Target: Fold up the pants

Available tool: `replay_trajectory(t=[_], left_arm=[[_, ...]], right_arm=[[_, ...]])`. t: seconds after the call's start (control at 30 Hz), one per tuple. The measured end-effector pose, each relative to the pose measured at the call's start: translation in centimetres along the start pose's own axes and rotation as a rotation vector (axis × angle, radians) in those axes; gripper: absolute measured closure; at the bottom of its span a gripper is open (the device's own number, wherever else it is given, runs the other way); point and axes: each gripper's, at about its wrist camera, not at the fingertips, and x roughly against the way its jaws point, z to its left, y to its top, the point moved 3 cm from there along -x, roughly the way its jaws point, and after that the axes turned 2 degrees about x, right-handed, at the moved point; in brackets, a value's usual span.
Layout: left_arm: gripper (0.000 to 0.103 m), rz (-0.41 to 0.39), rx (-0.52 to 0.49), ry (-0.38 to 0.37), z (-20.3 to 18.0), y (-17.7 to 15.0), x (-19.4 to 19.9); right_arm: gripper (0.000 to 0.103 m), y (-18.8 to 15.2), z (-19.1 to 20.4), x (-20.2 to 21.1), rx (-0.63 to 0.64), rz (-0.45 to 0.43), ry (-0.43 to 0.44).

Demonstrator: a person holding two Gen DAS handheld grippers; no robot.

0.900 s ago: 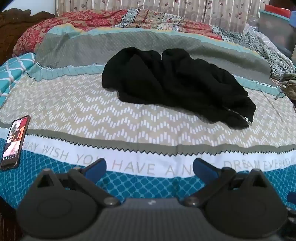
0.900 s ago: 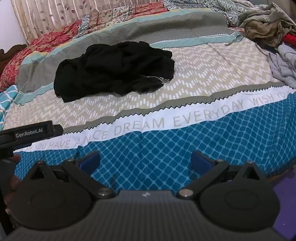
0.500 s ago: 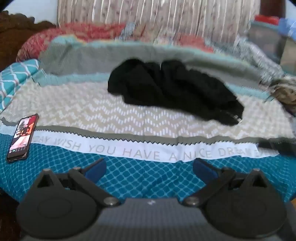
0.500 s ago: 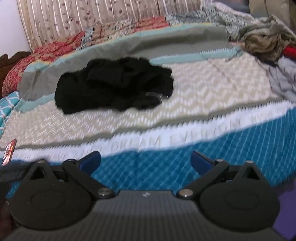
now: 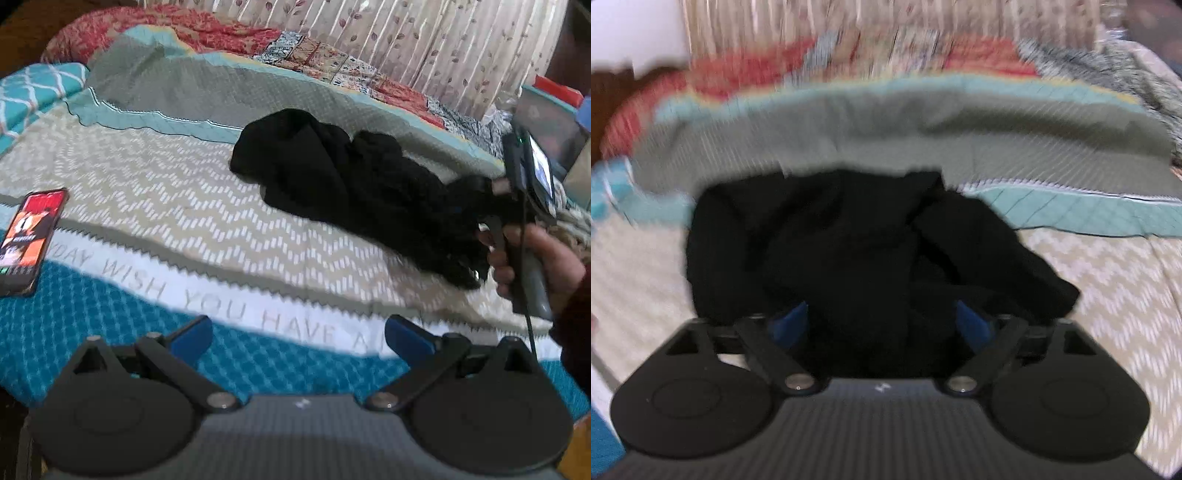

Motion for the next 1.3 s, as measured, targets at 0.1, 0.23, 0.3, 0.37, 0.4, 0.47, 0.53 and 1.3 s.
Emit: replay_trajectory(t=[0.1, 0.23, 0.3, 0.37, 0.4, 0.47, 0.53, 1.3], left_arm=[[0.005, -0.025, -0.025, 0.001, 0.1, 2.5, -1.2], [0.013, -0.040, -0.044, -0.032, -0.5, 6.0, -3.7], [0.016, -0.047, -0.043, -0.041, -1.2, 7.5, -5.5], [0.020, -0.036, -0.032, -0.062, -1.7, 8.8, -7.3], [0.020, -0.022, -0.020, -0.073, -2.0, 9.2, -8.2], [0.021, 0.017, 0.010, -0.096, -2.8, 9.6, -10.4], [0.021, 0.055, 0.032, -0.125, -3.5, 9.8, -12.4], [0.097, -0.026, 0.138, -0.210, -3.3, 12.4, -14.4]], right_arm=[[0.092, 1.6, -3.5, 3.5, -0.087, -0.132, 0.017], [0.093, 5.1, -11.2, 10.5, -0.136, -0.328, -0.210], [0.093, 6.2, -17.1, 13.3, -0.225, -0.365, -0.363], [0.092, 6.4, -21.6, 15.0, -0.298, -0.390, -0.505], [0.092, 5.8, -23.4, 15.6, -0.334, -0.393, -0.566], [0.083, 3.7, -27.1, 16.9, -0.425, -0.366, -0.657], [0.063, 0.9, -29.4, 17.0, -0.533, -0.312, -0.654], [0.030, 1.5, -0.6, -1.0, 0.394, -0.123, 0.000]])
